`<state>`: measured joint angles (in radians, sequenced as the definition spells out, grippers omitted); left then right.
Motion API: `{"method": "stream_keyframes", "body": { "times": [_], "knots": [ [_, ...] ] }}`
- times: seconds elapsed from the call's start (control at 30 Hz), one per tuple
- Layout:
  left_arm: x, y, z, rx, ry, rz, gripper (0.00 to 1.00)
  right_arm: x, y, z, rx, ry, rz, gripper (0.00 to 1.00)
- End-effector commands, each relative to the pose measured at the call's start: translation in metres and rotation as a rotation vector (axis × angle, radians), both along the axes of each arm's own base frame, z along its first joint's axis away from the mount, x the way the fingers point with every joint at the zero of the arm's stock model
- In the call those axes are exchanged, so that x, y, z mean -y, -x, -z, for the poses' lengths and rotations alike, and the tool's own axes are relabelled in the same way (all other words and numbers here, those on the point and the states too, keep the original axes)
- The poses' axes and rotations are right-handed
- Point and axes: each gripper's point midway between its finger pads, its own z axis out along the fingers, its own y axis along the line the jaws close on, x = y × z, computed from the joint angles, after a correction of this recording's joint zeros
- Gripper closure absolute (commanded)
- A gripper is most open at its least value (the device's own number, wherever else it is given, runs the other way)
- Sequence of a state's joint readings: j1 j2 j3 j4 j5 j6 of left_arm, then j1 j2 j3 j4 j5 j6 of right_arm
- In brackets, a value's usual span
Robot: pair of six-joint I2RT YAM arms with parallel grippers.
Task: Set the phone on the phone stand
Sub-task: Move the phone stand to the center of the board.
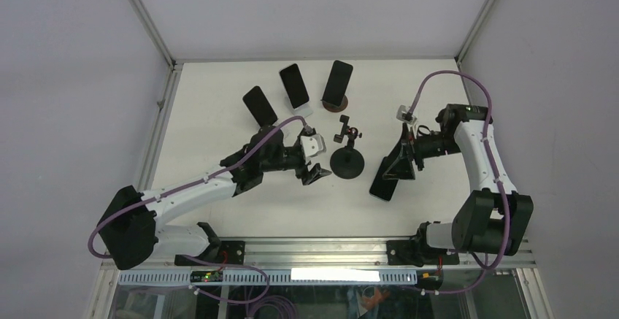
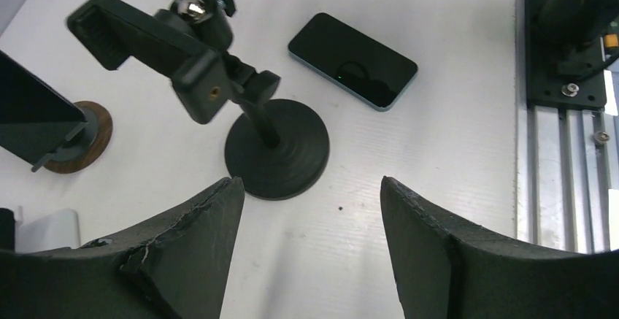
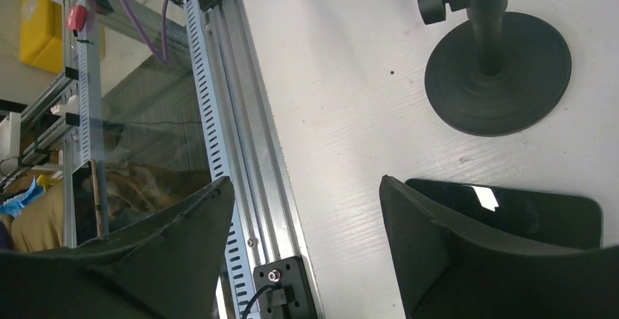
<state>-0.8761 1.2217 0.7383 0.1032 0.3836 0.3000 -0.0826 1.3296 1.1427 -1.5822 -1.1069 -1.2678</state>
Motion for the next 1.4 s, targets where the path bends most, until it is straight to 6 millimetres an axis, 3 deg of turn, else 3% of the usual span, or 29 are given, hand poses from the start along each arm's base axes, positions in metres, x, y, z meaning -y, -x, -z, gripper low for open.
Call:
{"method": "stream_keyframes", "body": {
  "times": [0.0, 0.2, 0.4, 0.57, 0.77, 0.97, 1.1, 1.23, 1.37],
  "knots": [
    [0.021, -0.016, -0.058, 0.136, 0.16, 0.094, 0.3, -0.007, -0.002, -0.017, 0.072, -0.108, 0.021, 0.24],
    [0.023, -0.048, -0.058, 0.109, 0.161, 0.056, 0.41, -0.006, -0.001, -0.016, 0.078, -0.103, 0.022, 0.23],
    [0.03, -0.064, -0.061, 0.094, 0.145, 0.039, 0.46, -0.006, 0.0, -0.017, 0.082, -0.103, 0.021, 0.24],
    [0.036, -0.062, -0.055, 0.066, 0.12, 0.076, 0.51, -0.006, 0.001, -0.017, 0.081, -0.103, 0.019, 0.24],
    [0.043, -0.057, -0.053, 0.013, 0.132, 0.115, 0.81, -0.006, 0.001, -0.016, 0.076, -0.103, 0.019, 0.24],
    [0.04, -0.055, -0.047, -0.014, 0.128, 0.099, 0.86, -0.006, 0.001, -0.016, 0.075, -0.103, 0.017, 0.23],
    [0.032, -0.057, -0.053, -0.026, 0.156, 0.026, 1.0, -0.006, 0.0, -0.016, 0.076, -0.102, 0.017, 0.23],
    [0.021, -0.063, -0.067, -0.03, 0.202, -0.134, 1.0, -0.006, 0.0, -0.016, 0.074, -0.102, 0.016, 0.23],
    [0.006, -0.071, -0.086, 0.008, 0.248, -0.399, 1.0, -0.006, 0.0, -0.015, 0.069, -0.102, 0.016, 0.23]
  ]
}}
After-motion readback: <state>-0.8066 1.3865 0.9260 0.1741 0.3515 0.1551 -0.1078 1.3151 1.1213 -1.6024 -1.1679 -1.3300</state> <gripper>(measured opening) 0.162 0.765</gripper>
